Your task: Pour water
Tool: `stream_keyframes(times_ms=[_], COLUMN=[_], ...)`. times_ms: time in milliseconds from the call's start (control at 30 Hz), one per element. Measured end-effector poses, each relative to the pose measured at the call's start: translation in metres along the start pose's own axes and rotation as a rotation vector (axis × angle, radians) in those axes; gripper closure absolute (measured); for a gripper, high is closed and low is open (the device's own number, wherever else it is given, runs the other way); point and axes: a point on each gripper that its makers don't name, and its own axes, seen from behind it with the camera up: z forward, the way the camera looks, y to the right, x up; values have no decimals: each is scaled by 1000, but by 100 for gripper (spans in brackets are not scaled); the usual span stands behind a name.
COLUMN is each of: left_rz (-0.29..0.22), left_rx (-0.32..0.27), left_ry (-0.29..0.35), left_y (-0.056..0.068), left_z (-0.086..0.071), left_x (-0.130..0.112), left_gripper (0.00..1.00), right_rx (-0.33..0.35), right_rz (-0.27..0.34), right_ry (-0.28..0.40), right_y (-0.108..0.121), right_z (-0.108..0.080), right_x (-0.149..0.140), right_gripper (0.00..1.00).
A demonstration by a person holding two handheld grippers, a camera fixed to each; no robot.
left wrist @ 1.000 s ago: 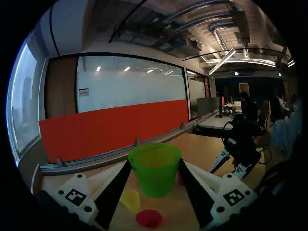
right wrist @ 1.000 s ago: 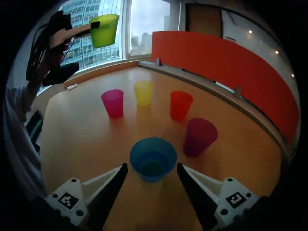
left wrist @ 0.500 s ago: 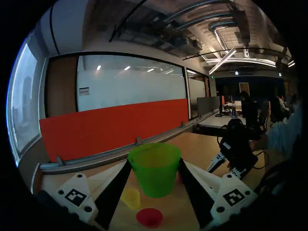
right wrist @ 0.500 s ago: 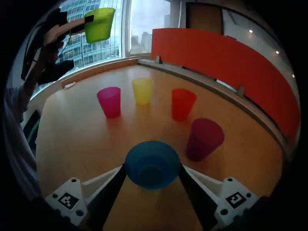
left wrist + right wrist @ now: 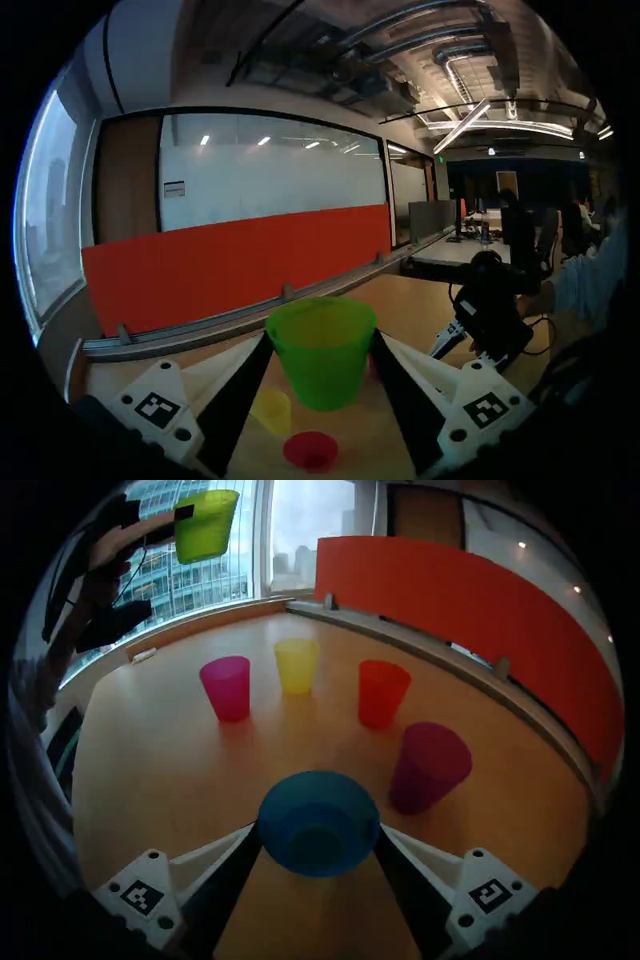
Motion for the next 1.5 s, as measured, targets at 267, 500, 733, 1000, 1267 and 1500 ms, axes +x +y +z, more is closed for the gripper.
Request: stream_keyframes(times_ms=[267, 500, 733, 1000, 1267, 1500], left_rz=[-1, 2, 4, 2, -13, -21], left_rx=[0, -7, -6, -8, -8, -19], left_ry=[-7, -13, -20, -19, -19, -11], left_y=[0, 4, 3, 4, 3, 7], left_z=[0, 1, 1, 2, 6, 8], left_x=[-3, -6, -10, -13, -21, -21], left_gripper=[13, 13, 13, 13, 13, 13], right_rx=[3, -1, -10, -16, -19, -18], right_rz=[-10, -10, -4, 13, 11, 4], right_ry=[11, 27, 86, 179, 273, 365], right_y=[-1, 1, 3, 8, 6, 3], right_z=[1, -1, -11, -29, -44, -59], right_x=[0, 1, 17, 48, 81, 116], right_gripper=[10, 10, 10, 10, 10, 10])
